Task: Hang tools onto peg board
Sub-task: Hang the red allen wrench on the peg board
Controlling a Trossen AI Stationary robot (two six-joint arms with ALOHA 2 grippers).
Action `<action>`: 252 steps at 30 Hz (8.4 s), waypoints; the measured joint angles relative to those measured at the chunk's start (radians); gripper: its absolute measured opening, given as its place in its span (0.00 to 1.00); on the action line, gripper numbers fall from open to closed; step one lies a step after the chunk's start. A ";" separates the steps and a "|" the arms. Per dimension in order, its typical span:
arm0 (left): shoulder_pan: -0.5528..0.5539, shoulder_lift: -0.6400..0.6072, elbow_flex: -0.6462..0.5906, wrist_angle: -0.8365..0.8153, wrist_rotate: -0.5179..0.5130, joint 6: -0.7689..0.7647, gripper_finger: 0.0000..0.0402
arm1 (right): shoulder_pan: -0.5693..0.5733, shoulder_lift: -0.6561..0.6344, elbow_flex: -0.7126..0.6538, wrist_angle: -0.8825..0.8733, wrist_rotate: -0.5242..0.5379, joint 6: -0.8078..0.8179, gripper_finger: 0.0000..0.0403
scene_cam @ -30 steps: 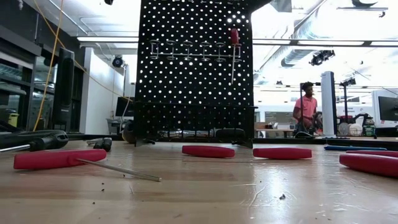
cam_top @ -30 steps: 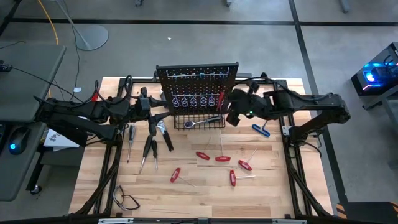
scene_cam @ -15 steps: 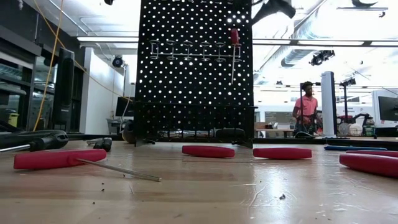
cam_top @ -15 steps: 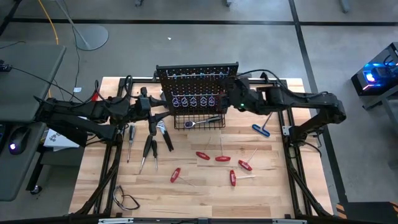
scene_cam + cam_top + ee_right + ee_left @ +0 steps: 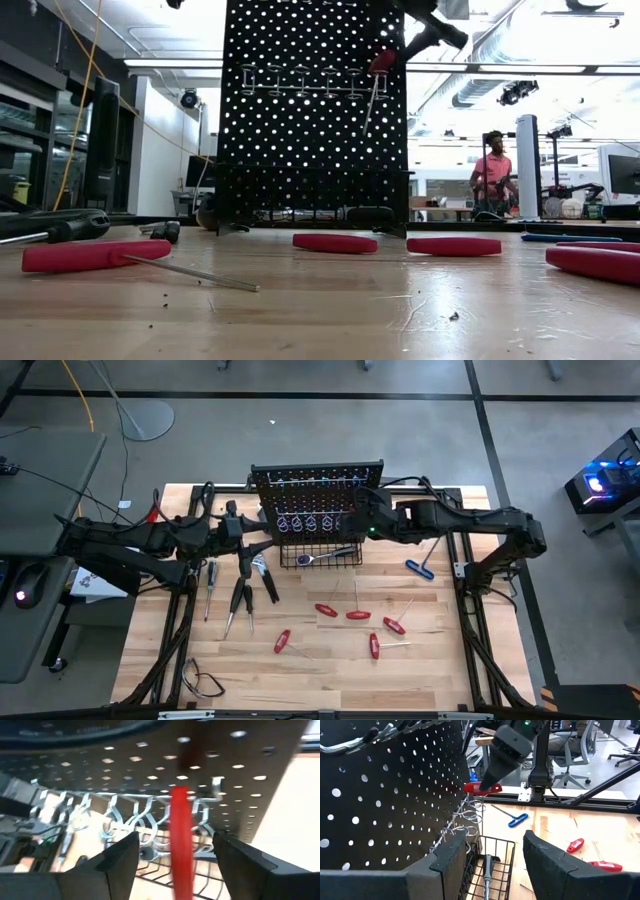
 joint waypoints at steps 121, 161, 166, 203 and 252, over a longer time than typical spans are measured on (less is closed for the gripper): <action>-0.099 -0.029 0.000 -0.310 0.467 -0.654 0.45 | 0.291 -0.166 0.000 -0.367 -0.297 -0.244 0.60; -0.206 0.267 0.000 -0.449 0.572 -0.394 0.45 | 0.437 0.055 -0.710 0.095 -0.555 1.116 0.60; -0.206 0.263 0.000 -0.448 0.542 -0.454 0.45 | 0.412 0.047 -0.815 0.271 -0.605 1.122 0.57; -0.175 -0.034 0.000 -0.404 0.231 -0.455 0.45 | 0.536 -0.097 -0.618 0.069 -0.334 0.885 0.00; -0.163 0.372 0.000 0.030 0.354 -0.290 0.45 | 0.373 0.071 -0.393 0.125 -0.275 0.340 0.25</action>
